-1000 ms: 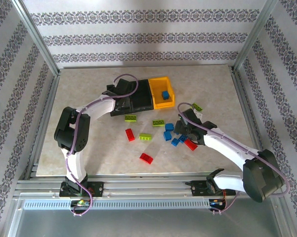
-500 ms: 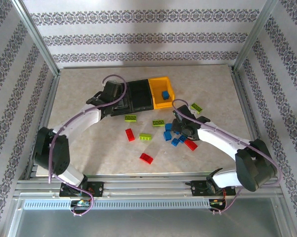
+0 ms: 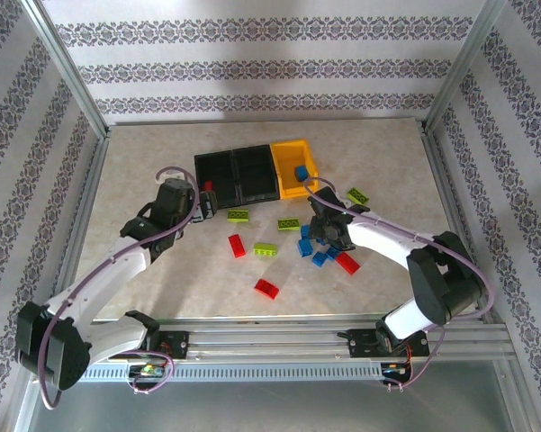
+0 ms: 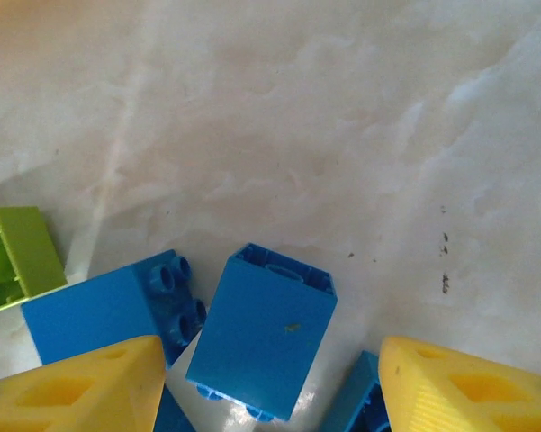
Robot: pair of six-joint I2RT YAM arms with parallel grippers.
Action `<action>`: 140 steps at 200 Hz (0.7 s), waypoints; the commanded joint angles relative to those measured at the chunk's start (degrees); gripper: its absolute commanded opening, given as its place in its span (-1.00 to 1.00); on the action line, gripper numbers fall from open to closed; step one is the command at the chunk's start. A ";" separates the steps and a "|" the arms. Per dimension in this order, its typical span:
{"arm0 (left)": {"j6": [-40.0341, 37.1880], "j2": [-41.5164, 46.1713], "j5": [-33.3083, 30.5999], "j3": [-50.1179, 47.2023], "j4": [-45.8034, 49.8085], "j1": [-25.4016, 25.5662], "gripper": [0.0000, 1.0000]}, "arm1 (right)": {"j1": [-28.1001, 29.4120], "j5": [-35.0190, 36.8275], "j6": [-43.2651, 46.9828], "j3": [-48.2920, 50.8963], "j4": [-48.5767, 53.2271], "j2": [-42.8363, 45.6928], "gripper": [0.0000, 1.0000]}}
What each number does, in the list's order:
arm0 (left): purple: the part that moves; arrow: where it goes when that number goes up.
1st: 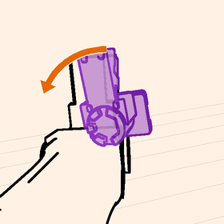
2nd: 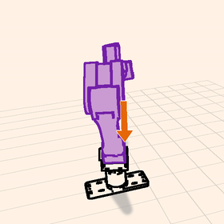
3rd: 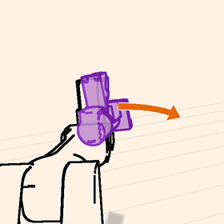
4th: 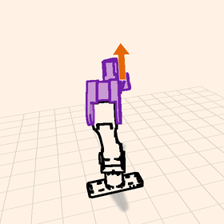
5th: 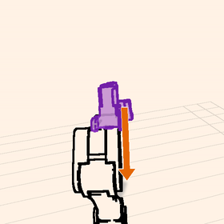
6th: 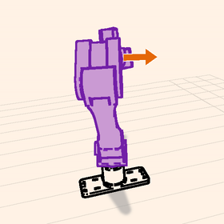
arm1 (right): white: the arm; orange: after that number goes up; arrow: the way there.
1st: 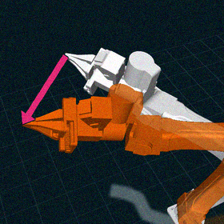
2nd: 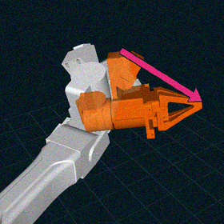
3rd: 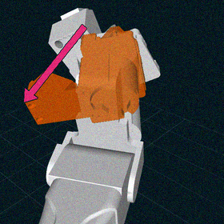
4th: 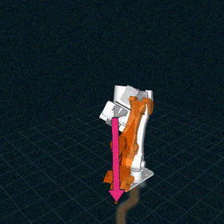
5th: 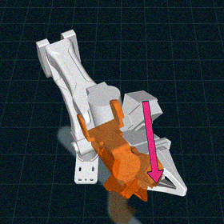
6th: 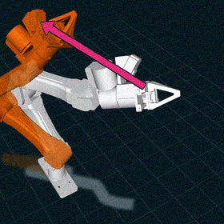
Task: Sort the legos into containers by color
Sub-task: Pick up the lego from the center of the table.
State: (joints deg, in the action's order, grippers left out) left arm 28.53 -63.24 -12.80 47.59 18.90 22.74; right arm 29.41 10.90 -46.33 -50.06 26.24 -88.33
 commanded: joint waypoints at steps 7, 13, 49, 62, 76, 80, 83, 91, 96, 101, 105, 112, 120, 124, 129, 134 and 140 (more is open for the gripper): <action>0.25 3.14 -2.30 -1.53 1.77 -0.90 0.99 | -0.85 -1.02 0.62 -1.94 -0.48 -2.30 0.25; 0.08 3.43 -2.57 -1.71 2.16 -0.87 0.99 | -0.89 -1.20 0.62 -1.97 -0.56 -2.60 0.24; 0.31 3.88 -2.81 -2.15 3.43 -0.86 0.99 | -1.20 -1.41 0.54 -1.49 -0.72 -2.91 0.15; 0.62 3.95 -2.64 -2.46 3.21 -0.90 0.99 | -1.29 -1.35 0.54 -0.97 -0.75 -2.43 0.13; 0.80 3.95 -2.61 -2.45 3.17 -0.93 0.99 | -1.45 -1.31 0.45 -0.16 -0.73 -1.65 0.09; 0.83 3.92 -2.60 -2.45 3.15 -0.94 0.99 | -1.52 -1.32 0.40 0.08 -0.67 -1.40 0.08; 0.82 3.92 -2.55 -2.42 3.10 -0.92 0.99 | -1.54 -1.30 0.36 0.30 -0.66 -1.21 0.07; 0.89 3.96 -2.52 -2.39 3.03 -0.82 0.99 | -1.62 -1.32 0.28 0.86 -0.66 -0.58 0.04; 0.91 3.96 -2.55 -2.38 2.99 -0.84 0.99 | -1.63 -1.25 0.27 1.21 -0.73 -0.17 0.03; 0.91 3.97 -2.58 -2.40 2.99 -0.82 0.99 | -1.70 -1.23 0.19 1.54 -0.69 0.26 0.03; 0.98 3.93 -2.58 -2.41 2.99 -0.82 0.99 | -1.77 -1.22 0.19 1.82 -0.66 0.69 0.02; 1.02 3.94 -2.61 -2.38 2.99 -0.85 0.99 | -1.72 -1.23 0.10 2.27 -0.74 1.32 0.02; 1.14 3.93 -2.59 -2.40 2.90 -0.86 0.99 | -1.80 -1.14 0.10 2.79 -0.75 2.01 0.02; 1.09 3.92 -2.58 -2.42 2.86 -0.92 0.99 | -1.81 -1.05 0.11 3.01 -0.75 2.43 0.02; 1.09 3.92 -2.59 -2.44 2.90 -0.87 0.99 | -1.77 -0.97 0.10 3.25 -0.83 2.82 0.02; 1.17 3.97 -2.61 -2.48 2.90 -0.86 0.99 | -1.81 -0.81 0.10 3.51 -0.82 3.22 0.02; 1.22 3.93 -2.58 -2.47 2.90 -0.85 0.99 | -1.90 -0.62 0.10 3.85 -0.75 3.67 0.02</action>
State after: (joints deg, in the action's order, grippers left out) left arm 28.91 -60.14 -14.24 45.65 20.40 22.74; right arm 28.21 9.56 -46.17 -47.81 24.77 -87.37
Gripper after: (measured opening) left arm 0.994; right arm 0.509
